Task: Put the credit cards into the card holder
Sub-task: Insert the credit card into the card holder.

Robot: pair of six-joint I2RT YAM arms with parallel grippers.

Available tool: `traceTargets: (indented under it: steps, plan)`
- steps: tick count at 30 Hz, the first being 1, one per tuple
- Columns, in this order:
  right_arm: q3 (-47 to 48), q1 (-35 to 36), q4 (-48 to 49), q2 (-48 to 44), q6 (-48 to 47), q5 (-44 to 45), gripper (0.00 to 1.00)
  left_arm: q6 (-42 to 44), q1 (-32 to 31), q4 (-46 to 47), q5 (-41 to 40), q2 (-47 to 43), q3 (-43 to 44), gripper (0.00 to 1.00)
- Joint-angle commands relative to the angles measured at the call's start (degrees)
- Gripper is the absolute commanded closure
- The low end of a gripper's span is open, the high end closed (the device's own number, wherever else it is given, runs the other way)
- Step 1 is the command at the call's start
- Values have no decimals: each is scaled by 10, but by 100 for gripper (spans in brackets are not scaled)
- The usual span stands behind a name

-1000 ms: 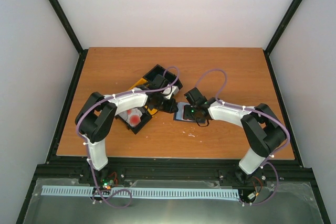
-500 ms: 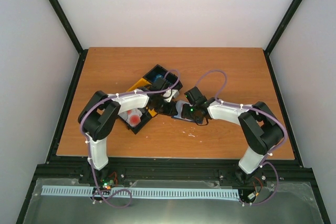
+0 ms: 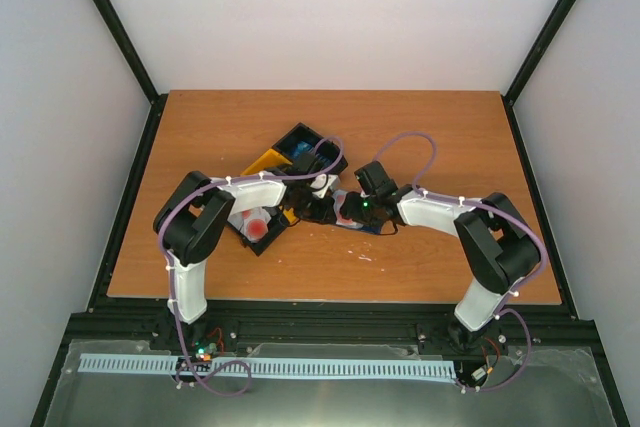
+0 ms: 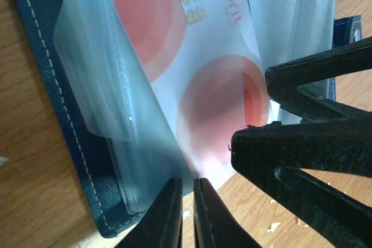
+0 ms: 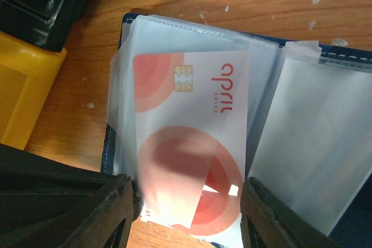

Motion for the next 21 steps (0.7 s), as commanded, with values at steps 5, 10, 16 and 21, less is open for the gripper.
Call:
traceTargets:
  steps: [5, 10, 16, 21]
  plan:
    - [-13, -4, 32, 9, 41, -4, 52, -5, 4, -3, -24, -7, 2, 92]
    - [-34, -4, 43, -20, 12, 5, 53, -10, 4, 2, -34, -36, -11, 88]
    - [-31, -1, -10, -55, -57, 20, 46, -17, 10, 17, -36, -62, -6, 68]
    - [-19, 2, -59, -61, -138, 34, 50, -27, 13, 11, -56, -51, 12, 68]
